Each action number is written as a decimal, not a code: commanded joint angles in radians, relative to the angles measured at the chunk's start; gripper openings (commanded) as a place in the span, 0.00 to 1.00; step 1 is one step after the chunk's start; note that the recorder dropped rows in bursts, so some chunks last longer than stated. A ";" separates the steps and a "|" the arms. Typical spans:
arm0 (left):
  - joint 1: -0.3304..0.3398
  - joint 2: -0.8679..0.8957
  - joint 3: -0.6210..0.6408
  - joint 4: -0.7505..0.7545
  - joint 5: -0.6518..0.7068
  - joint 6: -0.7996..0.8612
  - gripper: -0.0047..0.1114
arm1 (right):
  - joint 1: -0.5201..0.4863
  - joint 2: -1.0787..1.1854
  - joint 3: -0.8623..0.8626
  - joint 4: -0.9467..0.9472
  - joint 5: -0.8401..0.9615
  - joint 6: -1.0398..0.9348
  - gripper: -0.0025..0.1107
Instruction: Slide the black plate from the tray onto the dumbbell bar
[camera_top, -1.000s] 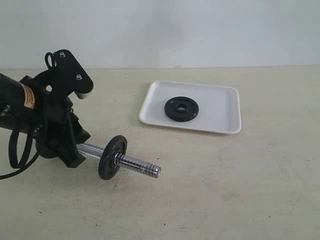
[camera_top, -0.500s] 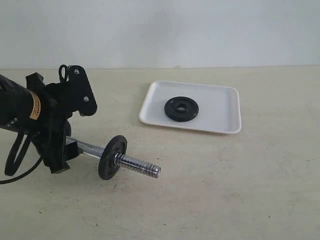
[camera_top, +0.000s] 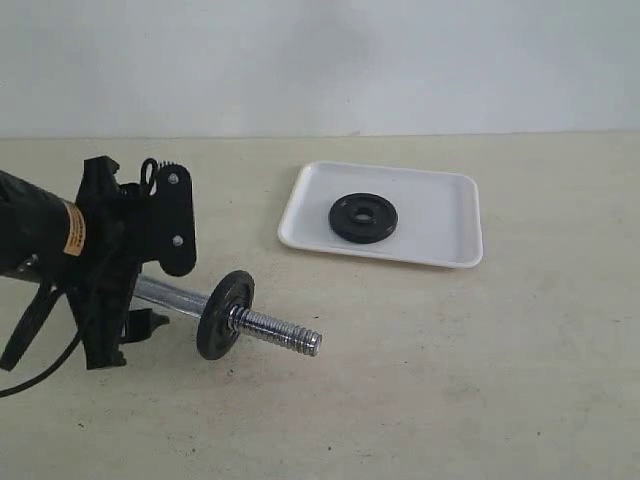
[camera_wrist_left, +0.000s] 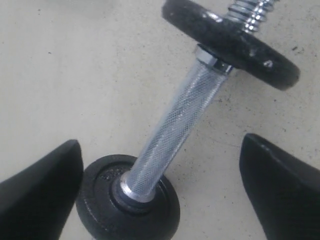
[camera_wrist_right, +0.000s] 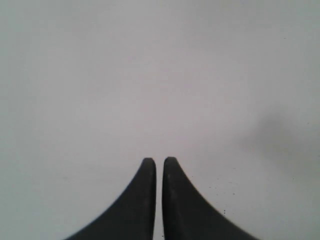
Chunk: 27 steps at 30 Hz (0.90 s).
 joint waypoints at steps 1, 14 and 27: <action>-0.004 0.001 0.031 -0.025 -0.017 0.054 0.70 | 0.002 -0.004 -0.001 -0.005 -0.044 -0.009 0.03; -0.004 0.001 0.037 -0.025 -0.028 -0.010 0.70 | 0.002 -0.004 -0.001 -0.005 -0.049 -0.008 0.03; -0.004 0.001 0.037 -0.048 -0.027 -0.010 0.70 | 0.002 -0.004 -0.001 -0.457 -0.279 -0.621 0.03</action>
